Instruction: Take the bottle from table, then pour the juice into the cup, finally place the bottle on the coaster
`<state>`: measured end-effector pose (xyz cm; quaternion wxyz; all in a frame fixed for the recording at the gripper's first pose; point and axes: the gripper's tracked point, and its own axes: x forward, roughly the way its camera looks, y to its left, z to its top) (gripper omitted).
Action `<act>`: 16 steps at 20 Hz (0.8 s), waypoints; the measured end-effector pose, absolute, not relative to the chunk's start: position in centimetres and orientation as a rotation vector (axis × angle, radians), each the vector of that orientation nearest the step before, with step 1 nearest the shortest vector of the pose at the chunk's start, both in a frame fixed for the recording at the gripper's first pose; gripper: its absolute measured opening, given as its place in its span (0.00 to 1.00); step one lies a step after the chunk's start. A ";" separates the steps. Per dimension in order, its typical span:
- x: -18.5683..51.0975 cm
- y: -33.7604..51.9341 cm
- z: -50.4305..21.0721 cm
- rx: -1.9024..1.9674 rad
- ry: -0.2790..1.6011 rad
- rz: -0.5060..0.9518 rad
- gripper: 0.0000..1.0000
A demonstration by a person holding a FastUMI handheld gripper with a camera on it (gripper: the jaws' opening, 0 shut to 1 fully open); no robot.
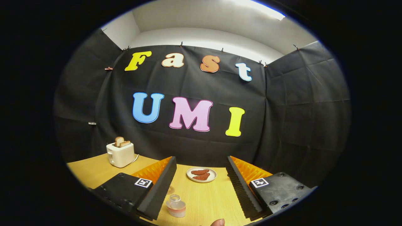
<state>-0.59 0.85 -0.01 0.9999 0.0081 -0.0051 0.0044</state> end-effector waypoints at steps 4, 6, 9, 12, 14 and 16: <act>-0.8 1.5 -0.4 0.031 -0.011 0.020 0.98; -1.0 2.0 -0.6 0.049 -0.019 0.026 0.98; -1.0 2.9 -1.6 0.060 -0.029 0.041 0.98; -1.1 4.1 -3.4 0.072 -0.033 0.068 0.98; -1.2 4.8 -5.1 0.081 -0.034 0.075 0.98; -1.2 5.4 -7.6 0.073 -0.007 0.079 0.98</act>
